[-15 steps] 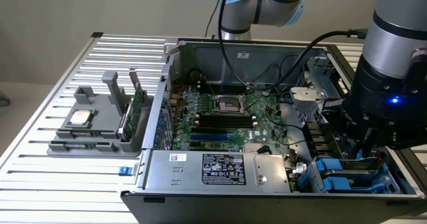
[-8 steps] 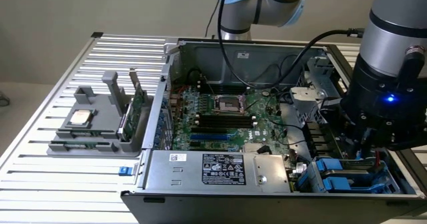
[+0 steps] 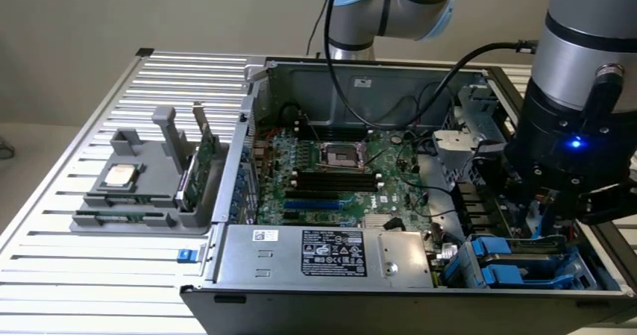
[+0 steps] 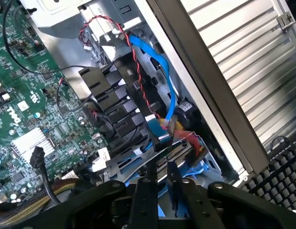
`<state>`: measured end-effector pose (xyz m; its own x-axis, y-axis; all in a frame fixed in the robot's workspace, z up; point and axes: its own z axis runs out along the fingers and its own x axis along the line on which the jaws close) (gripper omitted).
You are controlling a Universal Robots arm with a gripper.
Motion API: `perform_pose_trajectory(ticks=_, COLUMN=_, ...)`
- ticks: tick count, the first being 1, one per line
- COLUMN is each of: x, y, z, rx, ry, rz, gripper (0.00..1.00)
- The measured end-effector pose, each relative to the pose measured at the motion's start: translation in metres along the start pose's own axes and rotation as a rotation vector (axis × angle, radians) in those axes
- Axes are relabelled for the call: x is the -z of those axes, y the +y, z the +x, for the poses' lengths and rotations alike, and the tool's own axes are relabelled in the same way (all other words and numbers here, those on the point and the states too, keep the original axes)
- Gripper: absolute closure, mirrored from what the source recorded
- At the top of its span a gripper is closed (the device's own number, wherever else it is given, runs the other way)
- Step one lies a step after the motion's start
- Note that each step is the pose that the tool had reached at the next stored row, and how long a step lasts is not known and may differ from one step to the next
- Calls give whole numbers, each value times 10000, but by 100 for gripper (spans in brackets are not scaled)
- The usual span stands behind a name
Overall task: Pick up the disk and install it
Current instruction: 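Insert the first disk wire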
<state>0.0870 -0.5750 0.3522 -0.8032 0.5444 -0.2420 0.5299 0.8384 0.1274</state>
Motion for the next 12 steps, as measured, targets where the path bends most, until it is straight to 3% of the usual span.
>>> perform_pose_trajectory(ticks=2, x=1, y=8, z=7, rx=-63, ry=-8, rz=15, gripper=63)
perform_pose_trajectory(ticks=5, x=3, y=17, z=19, rx=-156, ry=-20, rz=39, gripper=57)
perform_pose_trajectory(ticks=6, x=4, y=20, z=21, rx=-186, ry=-24, rz=45, gripper=51)
perform_pose_trajectory(ticks=8, x=16, y=23, z=19, rx=-287, ry=-39, rz=71, gripper=51)
perform_pose_trajectory(ticks=12, x=22, y=24, z=18, rx=-740, ry=-99, rz=183, gripper=51)
